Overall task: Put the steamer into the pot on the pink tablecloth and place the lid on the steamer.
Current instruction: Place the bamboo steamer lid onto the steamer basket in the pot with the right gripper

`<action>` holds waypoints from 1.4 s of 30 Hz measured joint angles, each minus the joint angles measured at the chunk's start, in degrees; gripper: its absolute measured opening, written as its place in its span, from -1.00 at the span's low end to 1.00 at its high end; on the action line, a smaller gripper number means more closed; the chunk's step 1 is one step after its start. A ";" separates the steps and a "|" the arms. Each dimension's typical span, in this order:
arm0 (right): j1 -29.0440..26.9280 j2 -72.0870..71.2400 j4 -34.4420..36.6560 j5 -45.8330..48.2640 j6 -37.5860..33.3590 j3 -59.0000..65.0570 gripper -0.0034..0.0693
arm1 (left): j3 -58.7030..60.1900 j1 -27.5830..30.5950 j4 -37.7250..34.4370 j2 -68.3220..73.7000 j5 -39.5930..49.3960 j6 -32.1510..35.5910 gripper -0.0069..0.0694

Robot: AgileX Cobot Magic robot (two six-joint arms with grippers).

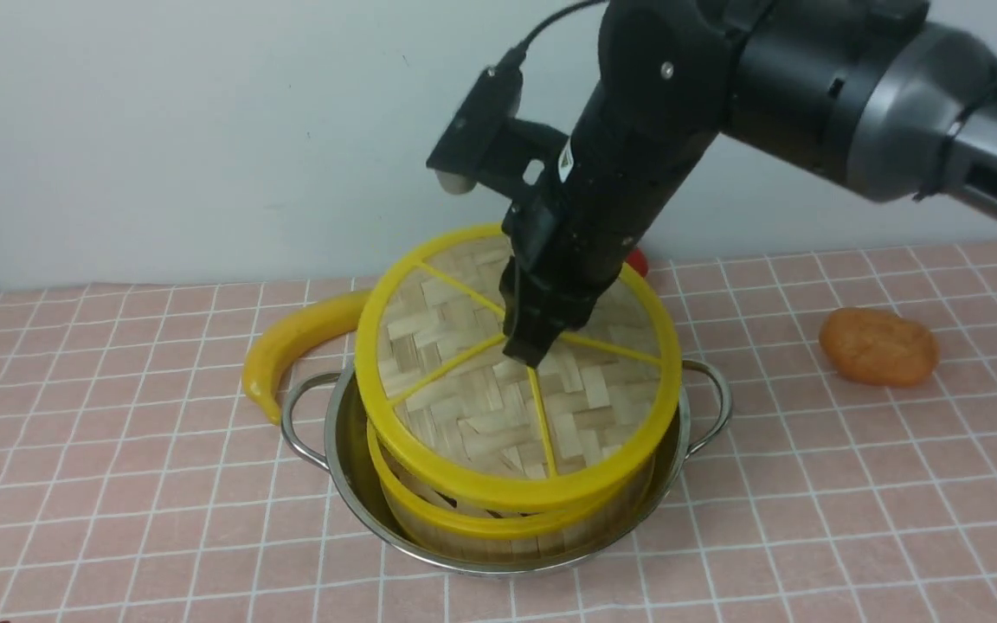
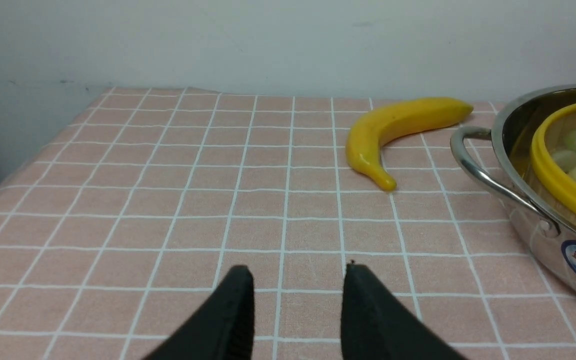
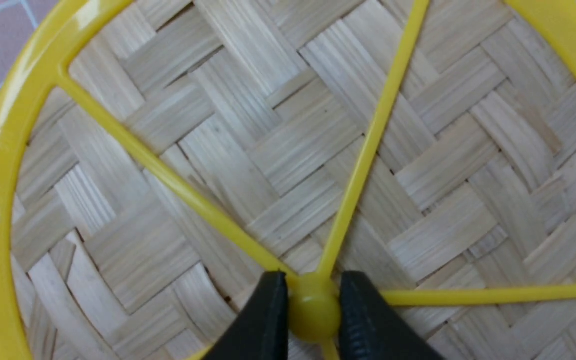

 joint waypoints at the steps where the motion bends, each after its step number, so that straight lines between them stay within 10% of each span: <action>1: 0.00 0.50 0.00 -0.64 0.00 0.00 -0.51 | 0.00 0.00 0.00 0.00 0.00 0.00 -0.18; 35: 0.00 4.30 0.23 -4.70 0.19 0.10 -0.51 | 0.00 0.00 0.00 0.00 0.00 0.00 -0.18; 42: 0.00 4.30 0.23 -7.54 0.39 0.10 -0.05 | 0.00 0.00 0.00 0.00 0.00 0.00 -0.18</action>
